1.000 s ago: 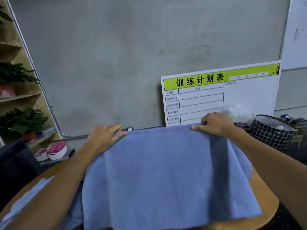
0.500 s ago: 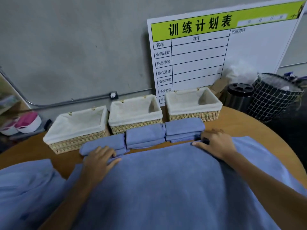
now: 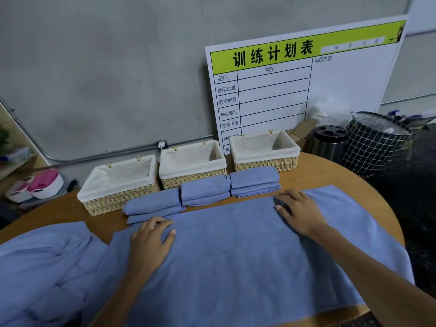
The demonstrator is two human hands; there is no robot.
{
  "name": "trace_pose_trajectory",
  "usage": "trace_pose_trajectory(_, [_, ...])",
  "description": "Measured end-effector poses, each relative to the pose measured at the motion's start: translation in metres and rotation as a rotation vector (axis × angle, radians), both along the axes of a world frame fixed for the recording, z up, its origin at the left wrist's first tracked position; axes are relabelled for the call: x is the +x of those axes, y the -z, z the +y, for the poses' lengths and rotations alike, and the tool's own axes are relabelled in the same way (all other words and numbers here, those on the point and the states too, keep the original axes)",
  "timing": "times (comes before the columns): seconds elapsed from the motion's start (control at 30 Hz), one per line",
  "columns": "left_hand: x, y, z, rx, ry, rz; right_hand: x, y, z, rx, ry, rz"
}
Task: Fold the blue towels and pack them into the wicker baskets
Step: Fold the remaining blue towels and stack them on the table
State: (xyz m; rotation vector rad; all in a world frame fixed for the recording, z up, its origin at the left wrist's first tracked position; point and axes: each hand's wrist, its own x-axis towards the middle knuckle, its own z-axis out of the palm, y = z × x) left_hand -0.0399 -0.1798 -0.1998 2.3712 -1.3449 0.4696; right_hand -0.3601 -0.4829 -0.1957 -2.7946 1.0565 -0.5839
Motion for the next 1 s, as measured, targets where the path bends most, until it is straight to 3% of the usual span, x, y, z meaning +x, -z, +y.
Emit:
trace_pose_trajectory(0.27, [-0.002,-0.002,-0.001,0.016,-0.013,0.008,0.006,-0.001,-0.010,-0.036,-0.019,-0.068])
trace_pose_trajectory(0.63, [-0.002,-0.008,0.004,0.110,-0.014,0.115,0.004,-0.001,-0.006,0.021,0.026,0.001])
trace_pose_trajectory(0.83, [-0.013,-0.002,0.013,0.199,-0.036,0.252,0.004,-0.002,0.008,-0.179,0.060,-0.085])
trace_pose_trajectory(1.0, [-0.015,-0.008,0.022,0.118,-0.061,0.227,0.010,0.001,0.017,-0.017,0.008,0.017])
